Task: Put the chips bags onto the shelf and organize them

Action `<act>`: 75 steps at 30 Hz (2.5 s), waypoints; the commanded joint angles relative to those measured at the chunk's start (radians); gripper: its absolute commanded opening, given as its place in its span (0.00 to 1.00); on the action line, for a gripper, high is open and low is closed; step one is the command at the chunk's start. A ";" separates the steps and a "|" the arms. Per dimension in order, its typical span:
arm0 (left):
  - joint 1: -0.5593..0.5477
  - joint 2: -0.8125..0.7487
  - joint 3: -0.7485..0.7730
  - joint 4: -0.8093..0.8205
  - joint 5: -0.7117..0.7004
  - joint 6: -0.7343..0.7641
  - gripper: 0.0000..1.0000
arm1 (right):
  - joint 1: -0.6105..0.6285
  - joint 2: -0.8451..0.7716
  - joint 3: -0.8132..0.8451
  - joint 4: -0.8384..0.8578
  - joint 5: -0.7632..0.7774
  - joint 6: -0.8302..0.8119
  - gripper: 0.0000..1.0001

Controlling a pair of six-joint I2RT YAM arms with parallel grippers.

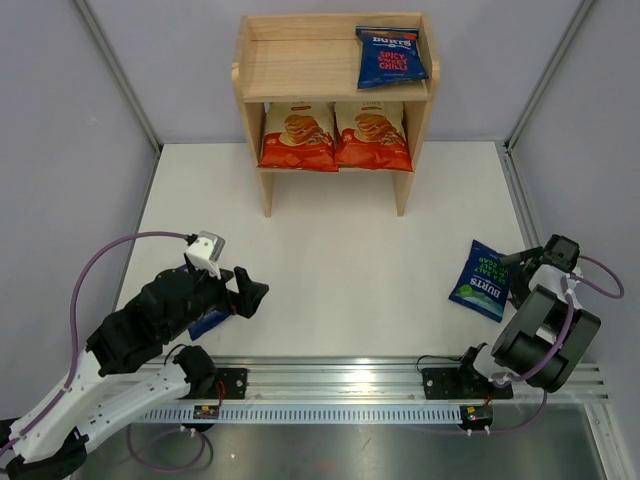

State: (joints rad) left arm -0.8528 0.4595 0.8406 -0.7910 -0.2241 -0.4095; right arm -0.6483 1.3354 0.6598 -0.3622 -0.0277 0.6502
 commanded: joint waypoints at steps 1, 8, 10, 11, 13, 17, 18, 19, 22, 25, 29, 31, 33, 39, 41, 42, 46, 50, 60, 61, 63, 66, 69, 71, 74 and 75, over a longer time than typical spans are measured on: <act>-0.008 -0.010 0.000 0.050 0.028 0.024 0.99 | -0.004 0.036 -0.032 0.077 -0.092 -0.001 0.85; -0.009 -0.024 0.008 0.038 -0.001 0.018 0.99 | -0.004 -0.042 -0.137 0.200 -0.130 0.048 0.49; -0.009 -0.028 0.008 0.038 -0.011 0.017 0.99 | -0.004 -0.050 -0.137 0.207 -0.149 0.031 0.39; -0.009 -0.033 0.008 0.039 -0.012 0.015 0.99 | -0.004 -0.056 -0.137 0.209 -0.162 0.016 0.33; -0.009 -0.032 0.008 0.035 -0.021 0.015 0.99 | -0.004 -0.070 -0.140 0.212 -0.172 -0.004 0.24; -0.008 -0.027 0.012 0.030 -0.035 0.006 0.99 | -0.004 -0.126 -0.154 0.221 -0.231 -0.021 0.00; -0.009 -0.025 0.012 0.030 -0.038 0.005 0.99 | -0.004 -0.142 -0.157 0.221 -0.244 -0.018 0.00; -0.009 -0.024 0.015 0.026 -0.046 0.000 0.99 | -0.004 -0.159 -0.157 0.220 -0.259 -0.015 0.00; -0.009 -0.019 0.025 0.019 -0.064 -0.017 0.99 | -0.002 -0.226 -0.158 0.198 -0.307 -0.001 0.00; -0.009 -0.001 0.037 -0.002 -0.099 -0.072 0.99 | -0.002 -0.292 -0.173 0.180 -0.368 0.034 0.00; -0.009 0.018 -0.015 0.068 -0.072 -0.156 0.99 | 0.002 -0.431 -0.206 0.171 -0.414 0.121 0.00; -0.009 0.028 -0.038 0.125 -0.037 -0.207 0.99 | 0.010 -0.478 -0.207 0.151 -0.422 0.172 0.00; -0.009 0.056 -0.070 0.185 -0.006 -0.268 0.99 | 0.041 -0.536 -0.203 0.146 -0.433 0.215 0.00; -0.009 0.149 -0.159 0.438 0.107 -0.440 0.99 | 0.235 -0.630 -0.143 0.111 -0.382 0.348 0.00; -0.009 0.177 -0.181 0.507 0.135 -0.472 0.99 | 0.309 -0.643 -0.120 0.121 -0.338 0.397 0.00; -0.009 0.200 -0.190 0.574 0.158 -0.486 0.99 | 0.337 -0.645 -0.112 0.130 -0.330 0.413 0.00; -0.009 0.248 -0.262 0.771 0.218 -0.543 0.99 | 0.534 -0.637 -0.081 0.204 -0.261 0.497 0.00; -0.008 0.260 -0.374 0.989 0.243 -0.635 0.99 | 0.703 -0.631 -0.074 0.296 -0.160 0.589 0.00; -0.008 0.335 -0.460 1.223 0.173 -0.772 0.99 | 1.097 -0.489 0.009 0.554 0.083 0.690 0.00; -0.008 0.340 -0.466 1.255 0.175 -0.766 0.99 | 1.127 -0.460 0.014 0.592 0.113 0.710 0.00; -0.008 0.349 -0.489 1.370 0.186 -0.741 0.99 | 1.197 -0.435 0.029 0.652 0.152 0.724 0.00; -0.008 0.346 -0.491 1.397 0.175 -0.716 0.99 | 1.263 -0.391 0.063 0.696 0.179 0.733 0.00; -0.008 0.315 -0.506 1.382 0.144 -0.695 0.99 | 1.300 -0.357 0.090 0.730 0.161 0.746 0.00; -0.008 0.300 -0.514 1.375 0.125 -0.680 0.99 | 1.322 -0.349 0.101 0.746 0.158 0.763 0.00; -0.008 0.269 -0.537 1.406 0.123 -0.658 0.99 | 1.351 -0.346 0.100 0.793 0.123 0.798 0.00; -0.008 0.263 -0.541 1.424 0.126 -0.649 0.99 | 1.360 -0.346 0.098 0.824 0.109 0.808 0.00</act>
State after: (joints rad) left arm -0.8589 0.7506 0.3195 0.5262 -0.0601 -1.1141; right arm 0.6830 0.9932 0.7139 0.3168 0.0853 1.4109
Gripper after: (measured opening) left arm 0.988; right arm 0.009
